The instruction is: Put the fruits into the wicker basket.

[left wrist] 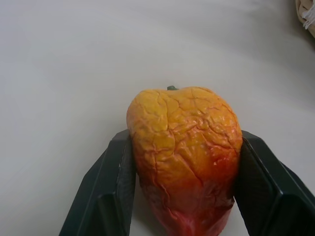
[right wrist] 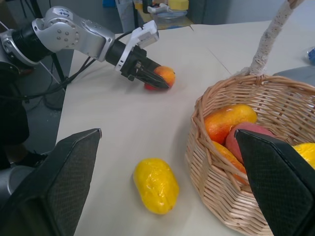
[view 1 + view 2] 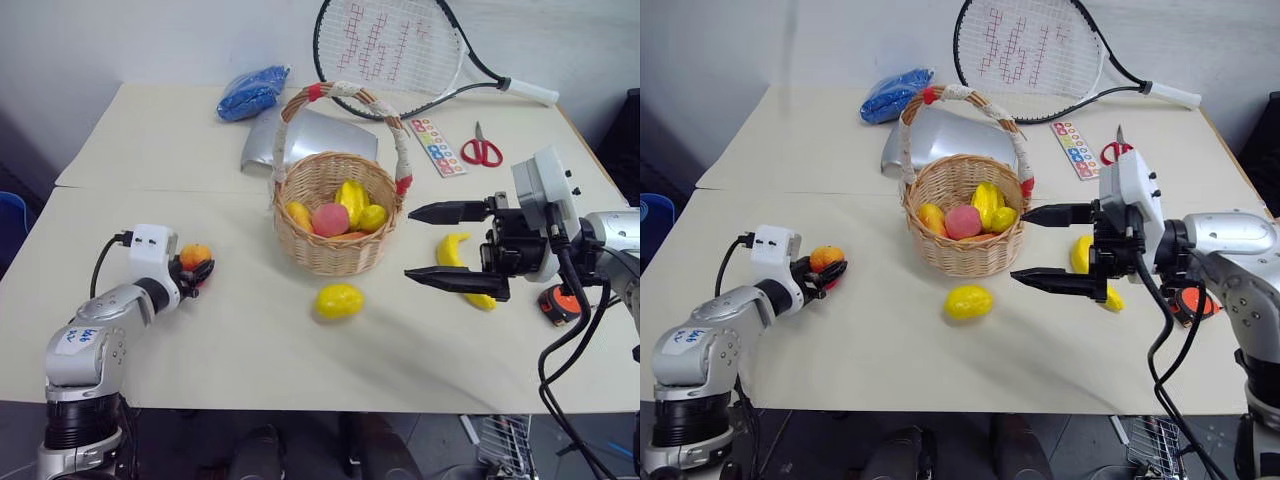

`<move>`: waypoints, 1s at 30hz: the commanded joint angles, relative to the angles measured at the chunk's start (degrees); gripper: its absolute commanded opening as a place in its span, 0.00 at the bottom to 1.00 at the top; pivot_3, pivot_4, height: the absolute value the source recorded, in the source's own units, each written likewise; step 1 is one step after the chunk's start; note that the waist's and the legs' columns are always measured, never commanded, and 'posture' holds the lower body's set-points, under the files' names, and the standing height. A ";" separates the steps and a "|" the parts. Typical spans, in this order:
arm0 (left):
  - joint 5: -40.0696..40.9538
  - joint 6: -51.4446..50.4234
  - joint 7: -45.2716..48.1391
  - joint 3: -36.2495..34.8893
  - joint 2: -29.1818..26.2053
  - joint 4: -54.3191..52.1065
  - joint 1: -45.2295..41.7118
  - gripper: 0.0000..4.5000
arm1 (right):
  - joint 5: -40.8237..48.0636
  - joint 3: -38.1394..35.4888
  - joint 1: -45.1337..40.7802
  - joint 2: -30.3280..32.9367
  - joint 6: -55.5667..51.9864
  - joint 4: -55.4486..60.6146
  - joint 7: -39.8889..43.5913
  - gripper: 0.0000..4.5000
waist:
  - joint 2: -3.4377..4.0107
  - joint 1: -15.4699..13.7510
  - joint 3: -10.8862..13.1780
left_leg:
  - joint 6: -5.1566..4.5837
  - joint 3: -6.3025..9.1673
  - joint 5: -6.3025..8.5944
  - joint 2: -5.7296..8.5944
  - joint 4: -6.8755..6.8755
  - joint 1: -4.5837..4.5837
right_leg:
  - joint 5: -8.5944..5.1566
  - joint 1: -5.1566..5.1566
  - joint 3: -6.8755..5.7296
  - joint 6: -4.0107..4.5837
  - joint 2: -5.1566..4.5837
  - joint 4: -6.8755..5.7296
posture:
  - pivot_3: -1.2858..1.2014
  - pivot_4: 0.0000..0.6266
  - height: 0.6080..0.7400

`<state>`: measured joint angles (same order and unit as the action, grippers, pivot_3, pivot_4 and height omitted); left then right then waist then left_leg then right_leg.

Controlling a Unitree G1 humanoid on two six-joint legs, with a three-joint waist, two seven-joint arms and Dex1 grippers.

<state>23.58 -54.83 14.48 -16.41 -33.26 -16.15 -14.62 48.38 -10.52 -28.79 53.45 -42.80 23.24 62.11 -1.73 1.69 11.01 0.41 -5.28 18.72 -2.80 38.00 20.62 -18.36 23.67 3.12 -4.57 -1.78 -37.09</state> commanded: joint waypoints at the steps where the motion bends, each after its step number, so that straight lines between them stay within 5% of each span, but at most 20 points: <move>1: 4.47 -0.21 7.63 -3.01 -4.69 -6.01 1.41 0.50 | -0.02 -4.14 0.67 1.49 1.13 0.41 -0.66 1.00 | 0.00 0.08 0.00 | 0.00 -0.01 0.00 0.00 0.00 0.00 | 0.00 0.00 0.00 0.00 0.00 0.00 | 0.52 0.24 1.00; 5: 14.92 -2.16 20.16 -5.64 -12.90 -13.25 -0.53 0.50 | -1.22 -7.27 3.35 2.03 1.28 -0.43 -2.72 1.00 | -0.01 0.07 0.01 | 0.13 0.03 -0.02 -0.05 -0.04 0.04 | -0.03 0.03 -0.05 0.06 -0.02 0.07 | 0.52 0.24 1.00; 9: 19.25 -4.70 23.60 1.30 -16.27 -11.66 -16.85 0.50 | -1.13 -9.68 7.32 1.72 0.80 2.23 -5.03 1.00 | -0.01 -0.71 0.00 | 0.16 0.19 -0.08 0.06 -0.01 0.19 | -0.05 0.01 -0.35 0.09 -0.23 0.13 | 0.52 0.24 1.00; 14: 9.29 -1.50 21.05 18.67 -6.62 2.77 -38.29 0.50 | -0.33 -11.12 10.71 0.63 0.47 6.02 -8.73 1.00 | 0.05 -1.21 -0.03 | -0.02 0.12 -0.16 0.28 0.10 0.30 | 0.08 -0.03 -0.36 -0.15 -0.28 0.17 | 0.52 0.24 1.00; 18: -1.41 7.84 24.55 30.92 -2.52 13.79 -43.19 0.50 | 0.08 -12.00 12.07 0.24 0.31 7.75 -11.13 1.00 | 0.05 -0.48 -0.03 | 0.07 -0.05 -0.26 0.22 0.20 0.48 | 0.17 0.14 -0.05 -0.31 -0.03 0.24 | 0.52 0.24 1.00; 22: -7.34 16.41 23.66 33.37 4.70 28.62 -46.45 0.50 | 0.09 -13.28 14.45 0.29 0.20 9.70 -13.22 1.00 | 0.04 -0.22 -0.03 | 0.19 -0.14 -0.33 0.08 0.15 0.62 | 0.16 0.37 0.07 -0.30 0.14 0.21 | 0.52 0.24 1.00; 29: -8.13 20.35 26.00 28.52 8.25 32.47 -47.79 0.99 | 0.57 -15.84 18.89 1.04 0.06 11.88 -14.89 1.00 | 0.04 -0.11 -0.02 | 0.23 -0.33 -0.36 0.06 0.23 0.99 | 0.16 0.91 0.25 -0.30 0.17 -0.04 | 0.52 0.24 1.00; 30: -6.83 19.89 26.87 26.98 7.83 30.76 -47.46 0.99 | 0.10 -15.94 19.66 1.27 0.24 11.95 -14.73 1.00 | 0.03 -0.13 -0.02 | 0.24 -0.33 -0.38 0.06 0.23 0.99 | 0.16 0.91 0.26 -0.30 0.17 -0.08 | 0.52 0.24 1.00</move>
<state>15.42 -35.71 40.21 14.13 -24.78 18.26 -60.78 48.14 -24.15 -9.58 53.77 -42.81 33.68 47.52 -1.69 1.57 10.99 0.67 -5.61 18.33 -2.75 38.25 21.60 -18.20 24.59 3.37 -4.87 -1.61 -37.20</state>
